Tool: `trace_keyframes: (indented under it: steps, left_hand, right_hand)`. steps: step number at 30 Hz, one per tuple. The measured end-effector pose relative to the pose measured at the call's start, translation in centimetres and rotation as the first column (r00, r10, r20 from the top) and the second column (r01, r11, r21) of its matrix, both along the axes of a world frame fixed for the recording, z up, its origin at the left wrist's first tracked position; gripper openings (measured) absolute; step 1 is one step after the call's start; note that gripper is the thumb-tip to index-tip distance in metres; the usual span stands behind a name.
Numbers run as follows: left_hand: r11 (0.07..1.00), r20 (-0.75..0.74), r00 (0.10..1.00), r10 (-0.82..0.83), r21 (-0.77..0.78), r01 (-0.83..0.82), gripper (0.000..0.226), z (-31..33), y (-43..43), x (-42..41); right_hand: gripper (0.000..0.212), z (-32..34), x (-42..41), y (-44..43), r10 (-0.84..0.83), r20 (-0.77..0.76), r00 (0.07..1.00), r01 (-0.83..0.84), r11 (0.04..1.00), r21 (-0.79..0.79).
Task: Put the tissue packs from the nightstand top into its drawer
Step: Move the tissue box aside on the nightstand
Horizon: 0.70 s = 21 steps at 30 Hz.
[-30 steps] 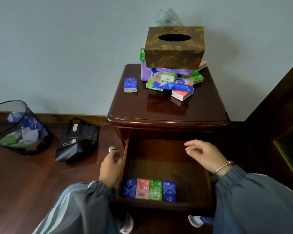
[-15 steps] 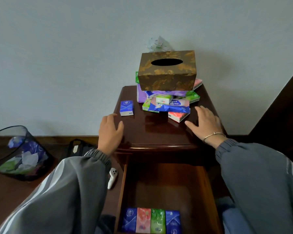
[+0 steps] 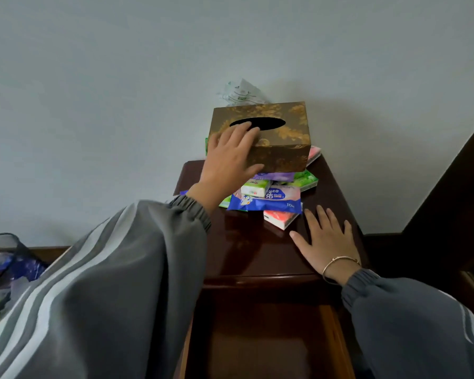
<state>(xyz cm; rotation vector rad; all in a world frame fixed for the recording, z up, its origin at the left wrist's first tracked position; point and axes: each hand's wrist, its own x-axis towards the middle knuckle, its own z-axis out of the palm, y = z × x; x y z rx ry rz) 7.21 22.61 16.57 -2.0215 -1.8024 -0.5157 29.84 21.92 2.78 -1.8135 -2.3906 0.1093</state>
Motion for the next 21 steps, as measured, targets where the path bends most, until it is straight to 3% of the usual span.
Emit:
trace_keyframes:
  steps: [4,11,16,21]
  left_hand:
    - [0.993,-0.062,0.997,0.037,-0.112,-0.044,0.069,1.3,2.8,0.8]
    - [0.991,0.029,0.997,-0.071,-0.112,0.073,0.060,2.9,2.4,1.0]
    - [0.981,0.219,0.961,-0.170,-0.054,0.186,0.063,5.8,-0.7,1.4]
    - [0.985,0.340,0.933,-0.117,-0.078,0.152,0.064,7.7,-7.7,0.2]
  right_hand:
    - [0.072,0.1,-0.1,-0.1,-0.002,-0.015,1.000,0.002,1.000,0.010]
    - [0.073,0.2,-0.1,-0.3,-0.004,-0.038,0.999,0.005,1.000,0.017]
    - [0.073,0.4,0.0,-0.1,0.001,-0.039,0.999,0.000,1.000,0.011]
    - [0.072,0.7,0.1,-0.2,-0.002,-0.032,0.999,0.002,1.000,-0.001]
